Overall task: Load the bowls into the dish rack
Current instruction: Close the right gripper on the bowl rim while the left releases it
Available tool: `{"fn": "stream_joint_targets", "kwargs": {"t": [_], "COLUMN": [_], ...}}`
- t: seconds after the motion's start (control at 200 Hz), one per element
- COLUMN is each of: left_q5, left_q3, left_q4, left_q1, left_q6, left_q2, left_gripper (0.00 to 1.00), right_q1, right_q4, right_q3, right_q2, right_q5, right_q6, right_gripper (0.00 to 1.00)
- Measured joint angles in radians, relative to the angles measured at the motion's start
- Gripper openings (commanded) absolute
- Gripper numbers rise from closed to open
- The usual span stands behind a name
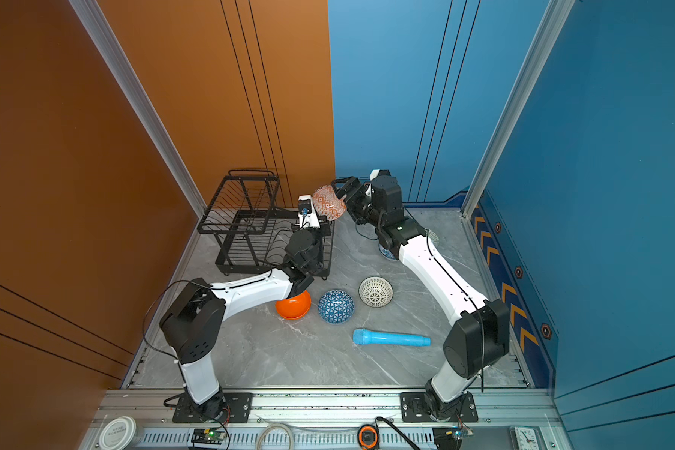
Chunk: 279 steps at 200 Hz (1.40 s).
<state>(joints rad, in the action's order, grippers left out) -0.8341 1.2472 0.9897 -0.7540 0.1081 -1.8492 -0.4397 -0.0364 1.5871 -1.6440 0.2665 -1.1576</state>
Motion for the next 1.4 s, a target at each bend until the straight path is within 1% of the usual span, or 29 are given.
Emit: {"fn": "stream_joint_targets", "kwargs": {"t": [0.26, 0.415, 0.445, 0.561, 0.636, 0.731, 0.736, 0.761, 0.826, 0.871, 0.896, 0.941, 0.981, 1.056, 1.121, 1.176, 1.276, 1.396], "left_q5": [0.005, 0.008, 0.008, 0.008, 0.008, 0.008, 0.008, 0.007, 0.002, -0.005, -0.007, -0.012, -0.015, -0.019, -0.015, -0.011, -0.002, 0.000], "left_q3": [-0.026, -0.043, -0.049, -0.070, -0.077, -0.087, -0.087, -0.089, -0.091, -0.095, -0.096, -0.100, -0.102, -0.104, -0.114, -0.123, -0.147, -0.173], "left_q4": [0.118, 0.189, 0.200, 0.244, 0.260, 0.288, 0.288, 0.291, 0.297, 0.302, 0.302, 0.306, 0.313, 0.315, 0.320, 0.329, 0.331, 0.330], "left_q1": [-0.013, -0.027, -0.028, -0.028, -0.028, -0.030, -0.030, -0.031, -0.032, -0.032, -0.031, -0.031, -0.032, -0.032, -0.033, -0.042, -0.064, -0.073], "left_q6": [0.071, 0.130, 0.139, 0.170, 0.189, 0.209, 0.210, 0.212, 0.215, 0.214, 0.212, 0.209, 0.211, 0.217, 0.227, 0.230, 0.237, 0.233], "left_q2": [-0.035, -0.051, -0.051, -0.051, -0.052, -0.053, -0.053, -0.053, -0.054, -0.055, -0.055, -0.055, -0.055, -0.055, -0.055, -0.052, -0.031, 0.003], "left_gripper": [0.00, 0.00, 0.00, 0.00, 0.00, 0.00, 0.00, 0.00, 0.00, 0.00, 0.00, 0.00, 0.03, 0.13, 0.19, 0.27, 0.34, 0.50], "right_q1": [0.000, -0.006, -0.008, -0.013, -0.014, -0.021, -0.021, -0.023, -0.029, -0.034, -0.037, -0.042, -0.042, -0.042, -0.042, -0.037, -0.019, -0.006], "right_q4": [0.043, 0.071, 0.075, 0.075, 0.082, 0.099, 0.100, 0.105, 0.127, 0.139, 0.145, 0.156, 0.172, 0.189, 0.202, 0.212, 0.225, 0.240], "right_q3": [0.019, 0.027, 0.027, 0.027, 0.027, 0.026, 0.026, 0.025, 0.019, 0.013, 0.007, -0.005, -0.013, -0.023, -0.032, -0.039, -0.058, -0.076], "right_q2": [-0.039, -0.074, -0.084, -0.107, -0.110, -0.110, -0.110, -0.110, -0.109, -0.106, -0.103, -0.095, -0.093, -0.093, -0.093, -0.097, -0.101, -0.103], "right_q5": [0.004, 0.023, 0.026, 0.032, 0.043, 0.055, 0.056, 0.060, 0.080, 0.094, 0.106, 0.116, 0.119, 0.124, 0.124, 0.113, 0.095, 0.087], "right_q6": [-0.047, -0.079, -0.083, -0.099, -0.113, -0.130, -0.132, -0.139, -0.169, -0.189, -0.207, -0.225, -0.229, -0.232, -0.225, -0.211, -0.200, -0.199], "right_gripper": [0.72, 0.61, 0.58, 0.42, 0.36, 0.24, 0.22, 0.17, 0.10, 0.02, 0.00, 0.00, 0.00, 0.00, 0.00, 0.00, 0.00, 0.00]}}
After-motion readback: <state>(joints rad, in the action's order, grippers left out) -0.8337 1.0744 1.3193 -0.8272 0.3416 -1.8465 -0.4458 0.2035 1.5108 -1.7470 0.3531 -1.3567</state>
